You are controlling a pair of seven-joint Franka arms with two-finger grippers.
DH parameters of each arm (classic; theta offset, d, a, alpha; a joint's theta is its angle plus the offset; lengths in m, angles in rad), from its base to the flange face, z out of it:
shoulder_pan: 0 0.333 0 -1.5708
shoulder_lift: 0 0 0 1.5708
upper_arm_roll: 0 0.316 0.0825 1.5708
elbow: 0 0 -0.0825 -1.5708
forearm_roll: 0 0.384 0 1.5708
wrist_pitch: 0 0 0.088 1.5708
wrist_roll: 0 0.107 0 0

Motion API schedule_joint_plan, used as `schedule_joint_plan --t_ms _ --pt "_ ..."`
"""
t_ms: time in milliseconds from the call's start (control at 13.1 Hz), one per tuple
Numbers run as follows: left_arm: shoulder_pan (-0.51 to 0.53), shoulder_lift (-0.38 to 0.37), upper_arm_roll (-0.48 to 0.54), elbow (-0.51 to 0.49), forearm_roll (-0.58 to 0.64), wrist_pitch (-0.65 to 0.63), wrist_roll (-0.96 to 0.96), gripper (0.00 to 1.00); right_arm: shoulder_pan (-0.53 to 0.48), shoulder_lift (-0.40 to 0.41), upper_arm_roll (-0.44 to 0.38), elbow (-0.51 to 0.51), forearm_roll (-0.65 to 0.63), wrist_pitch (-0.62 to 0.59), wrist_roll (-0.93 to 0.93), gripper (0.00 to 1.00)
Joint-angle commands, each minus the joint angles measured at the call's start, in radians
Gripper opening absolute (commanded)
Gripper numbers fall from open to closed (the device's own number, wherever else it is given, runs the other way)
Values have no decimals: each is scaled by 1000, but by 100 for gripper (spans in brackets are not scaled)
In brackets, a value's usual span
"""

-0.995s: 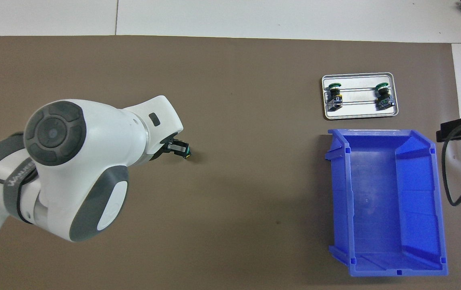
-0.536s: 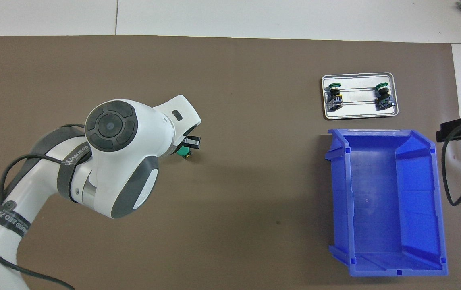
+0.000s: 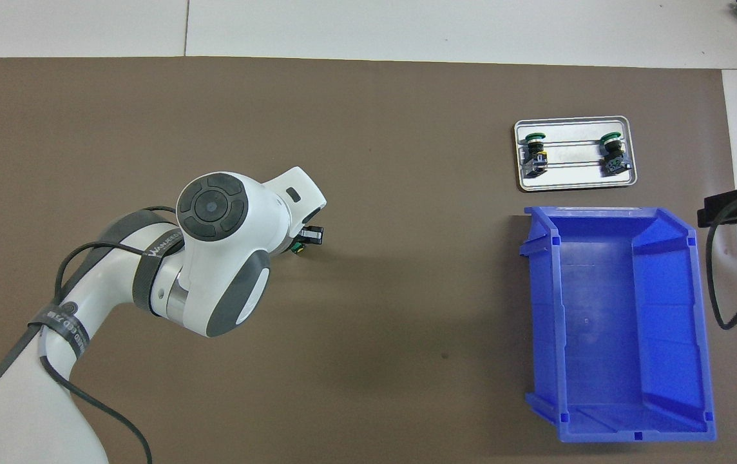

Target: Place and press button with both arms

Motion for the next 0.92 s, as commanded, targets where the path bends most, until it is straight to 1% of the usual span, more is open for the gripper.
schedule_joint_plan --t_ms 0,306,536,612,766,842 --pt "-10 -18 5 -42 27 24 -26 0 -7 -19 8 -20 -2 1 15 100" --pt "-12 -21 5 -65 27 27 -28 0 -7 -21 8 -20 -2 1 15 100" --pt "-15 -12 5 -114 27 103 -28 0 -7 -19 8 -19 -2 1 15 100" --pt "-15 5 5 -120 27 119 -28 0 -7 -19 7 -20 -2 1 15 100" --pt "-15 23 5 -114 27 140 -29 0 -7 -19 8 -20 -2 1 15 100" --pt "-15 24 7 -96 27 130 -29 0 -7 -21 7 -19 -2 1 15 100"
